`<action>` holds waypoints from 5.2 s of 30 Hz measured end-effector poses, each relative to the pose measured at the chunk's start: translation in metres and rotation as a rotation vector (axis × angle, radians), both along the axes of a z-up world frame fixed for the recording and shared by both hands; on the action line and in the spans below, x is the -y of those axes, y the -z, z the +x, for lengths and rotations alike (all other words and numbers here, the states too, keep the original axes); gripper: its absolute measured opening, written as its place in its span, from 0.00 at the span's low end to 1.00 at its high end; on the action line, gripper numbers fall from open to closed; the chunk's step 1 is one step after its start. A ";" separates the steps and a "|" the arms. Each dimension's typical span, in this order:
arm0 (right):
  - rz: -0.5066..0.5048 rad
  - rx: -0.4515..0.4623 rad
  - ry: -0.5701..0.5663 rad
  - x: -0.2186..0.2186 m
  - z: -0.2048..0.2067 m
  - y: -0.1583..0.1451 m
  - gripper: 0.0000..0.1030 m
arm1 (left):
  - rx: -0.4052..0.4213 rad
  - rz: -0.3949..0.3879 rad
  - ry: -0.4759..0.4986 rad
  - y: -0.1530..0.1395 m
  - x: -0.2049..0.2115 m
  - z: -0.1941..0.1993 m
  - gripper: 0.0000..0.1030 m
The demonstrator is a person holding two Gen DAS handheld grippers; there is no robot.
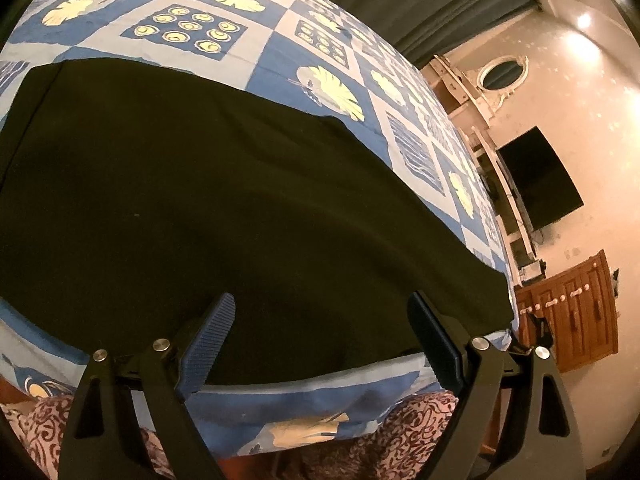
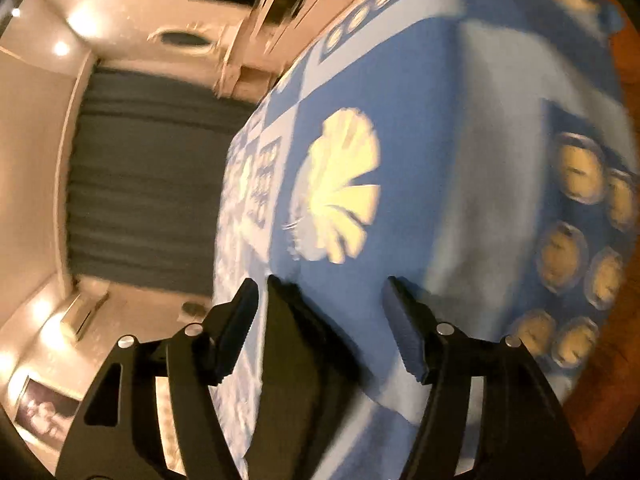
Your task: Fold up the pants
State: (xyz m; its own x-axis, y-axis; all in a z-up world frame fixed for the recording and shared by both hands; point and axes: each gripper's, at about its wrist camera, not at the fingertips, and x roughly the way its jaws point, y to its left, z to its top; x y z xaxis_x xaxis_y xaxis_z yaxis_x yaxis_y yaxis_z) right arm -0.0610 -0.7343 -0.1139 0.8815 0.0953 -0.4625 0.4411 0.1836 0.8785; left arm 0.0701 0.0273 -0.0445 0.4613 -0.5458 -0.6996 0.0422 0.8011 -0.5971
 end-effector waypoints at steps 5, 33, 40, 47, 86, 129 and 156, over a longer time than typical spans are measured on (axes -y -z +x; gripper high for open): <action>0.000 -0.080 -0.283 -0.010 0.068 0.006 0.71 | 0.055 0.103 -0.027 -0.013 -0.010 -0.002 0.84; -0.370 -0.245 -0.574 -0.110 0.152 -0.107 0.15 | 0.029 0.298 -0.142 0.013 -0.089 0.017 0.89; -0.445 -0.145 -0.653 -0.173 0.163 -0.170 0.15 | 0.015 0.263 -0.157 0.013 -0.096 0.018 0.89; -0.506 -0.086 -0.760 -0.258 0.173 -0.202 0.15 | -0.001 0.222 -0.177 0.011 -0.100 0.019 0.89; -0.861 -0.327 -1.075 -0.539 0.179 -0.056 0.43 | -0.001 0.250 -0.167 0.011 -0.096 0.019 0.89; -0.133 -0.144 -0.833 -0.281 0.088 -0.009 0.32 | 0.036 0.339 -0.129 0.014 -0.087 0.015 0.89; -0.189 -0.064 -0.635 -0.284 0.157 -0.045 0.64 | 0.046 0.301 -0.121 0.017 -0.087 0.013 0.94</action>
